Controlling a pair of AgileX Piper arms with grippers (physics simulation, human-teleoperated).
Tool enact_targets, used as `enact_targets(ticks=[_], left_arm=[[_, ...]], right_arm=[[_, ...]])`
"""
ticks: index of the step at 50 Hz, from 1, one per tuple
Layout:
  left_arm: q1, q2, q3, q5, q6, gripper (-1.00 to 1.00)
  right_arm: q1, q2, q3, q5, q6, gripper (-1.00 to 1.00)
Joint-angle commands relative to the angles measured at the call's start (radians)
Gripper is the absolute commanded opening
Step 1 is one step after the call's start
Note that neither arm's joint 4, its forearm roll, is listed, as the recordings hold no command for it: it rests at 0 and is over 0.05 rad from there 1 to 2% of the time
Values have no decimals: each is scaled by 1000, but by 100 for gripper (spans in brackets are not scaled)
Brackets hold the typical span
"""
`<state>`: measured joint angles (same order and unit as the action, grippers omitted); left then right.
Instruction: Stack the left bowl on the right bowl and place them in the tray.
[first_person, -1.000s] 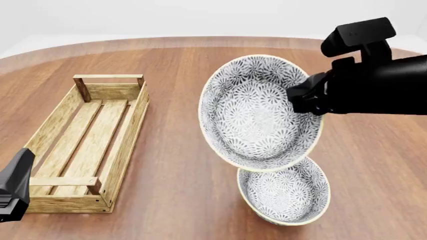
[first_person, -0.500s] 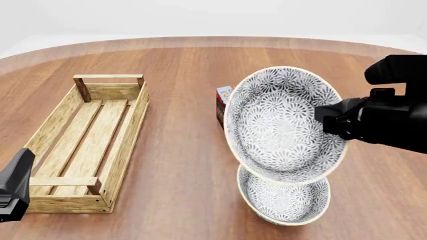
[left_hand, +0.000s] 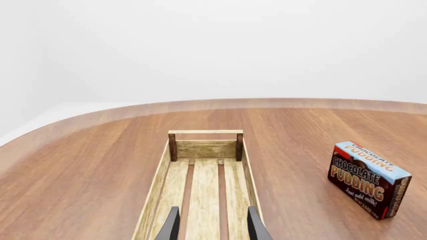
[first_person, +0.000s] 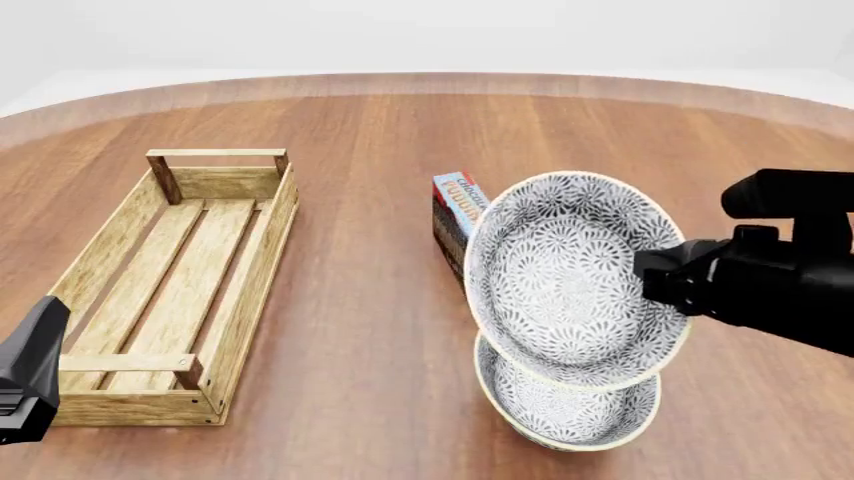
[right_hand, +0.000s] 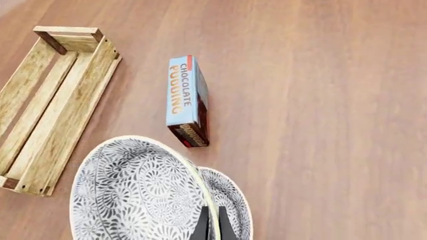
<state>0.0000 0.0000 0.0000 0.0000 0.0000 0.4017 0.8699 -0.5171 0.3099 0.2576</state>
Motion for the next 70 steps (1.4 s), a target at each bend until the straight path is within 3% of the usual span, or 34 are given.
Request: enact_targets(ticks=[1, 46, 63, 64, 70], left_arm=[[0, 0, 0, 0, 0, 100], [0, 0, 0, 0, 0, 100], [0, 0, 0, 0, 0, 100], [0, 0, 0, 0, 0, 100], [0, 0, 0, 0, 0, 100]], right_arm=[[-15, 29, 38, -45, 13, -100], [-21, 129, 224, -277, 81, -100], [-56, 175, 241, -326, 72, -100], [-55, 177, 242, -329, 72, 100], [-58, 174, 230, -322, 69, 100]])
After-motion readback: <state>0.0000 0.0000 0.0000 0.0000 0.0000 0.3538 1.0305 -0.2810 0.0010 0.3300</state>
